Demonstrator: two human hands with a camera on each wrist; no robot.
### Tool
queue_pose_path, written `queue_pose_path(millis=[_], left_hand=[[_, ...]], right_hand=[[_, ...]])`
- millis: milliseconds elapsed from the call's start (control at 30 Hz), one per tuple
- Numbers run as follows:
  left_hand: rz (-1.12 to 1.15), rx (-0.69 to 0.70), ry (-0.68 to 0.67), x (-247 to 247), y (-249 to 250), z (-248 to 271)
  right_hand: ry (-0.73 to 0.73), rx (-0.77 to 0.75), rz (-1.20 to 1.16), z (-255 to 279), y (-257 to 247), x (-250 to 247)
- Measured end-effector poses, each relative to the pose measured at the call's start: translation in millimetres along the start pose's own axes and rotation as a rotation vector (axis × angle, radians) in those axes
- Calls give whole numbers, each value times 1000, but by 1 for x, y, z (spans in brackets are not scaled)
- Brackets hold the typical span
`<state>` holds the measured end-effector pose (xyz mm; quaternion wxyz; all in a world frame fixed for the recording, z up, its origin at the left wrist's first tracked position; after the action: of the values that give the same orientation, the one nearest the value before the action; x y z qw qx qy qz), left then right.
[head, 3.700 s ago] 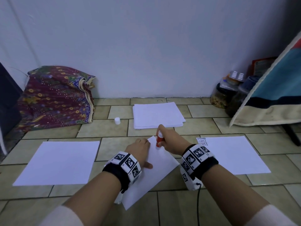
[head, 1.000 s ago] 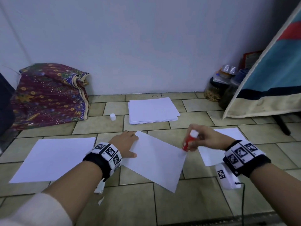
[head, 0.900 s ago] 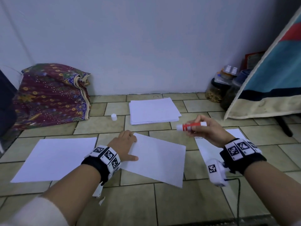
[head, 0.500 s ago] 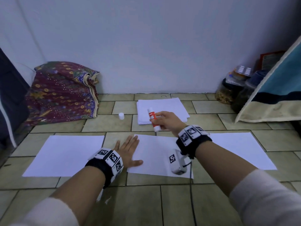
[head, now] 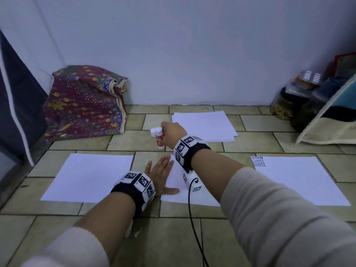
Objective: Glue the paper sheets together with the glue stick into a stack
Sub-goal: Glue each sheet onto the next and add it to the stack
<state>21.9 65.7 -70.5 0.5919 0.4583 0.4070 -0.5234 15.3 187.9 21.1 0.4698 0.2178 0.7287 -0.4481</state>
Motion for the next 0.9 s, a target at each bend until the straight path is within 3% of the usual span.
queue_pose_path(millis=[233,300,400,500,733,900], left_hand=[[-5,17,-4,2,0,-1],[15,-5,-10,2,-1,-2],[-4,-36,-29,0,-3,-2],[-27,-33,-25,-2,-2,0],[-25,-30,-56,1,-1,-1],[-28,-32,-82,2,-2,3]], right_hand=[[49,121,-207,18,30,-30],[-67,116,-102,34,46,-38],[-364,133,202,73,85,-49],[-483,243,389,107,140,-77],[-294,536,670,177,256,-128],[-292,612,519,205,274,-128]])
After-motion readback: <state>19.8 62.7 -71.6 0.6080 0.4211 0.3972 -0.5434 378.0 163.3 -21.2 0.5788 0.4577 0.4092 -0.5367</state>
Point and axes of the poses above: each hand's wrist, its own z-axis away from the middle knuckle, its own x-axis out of the palm, y = z × x, the point moved 10 cm from there along -z, towards the middle knuckle, and after that the axes turned 15 degrees about y, right-handed, at the moved point
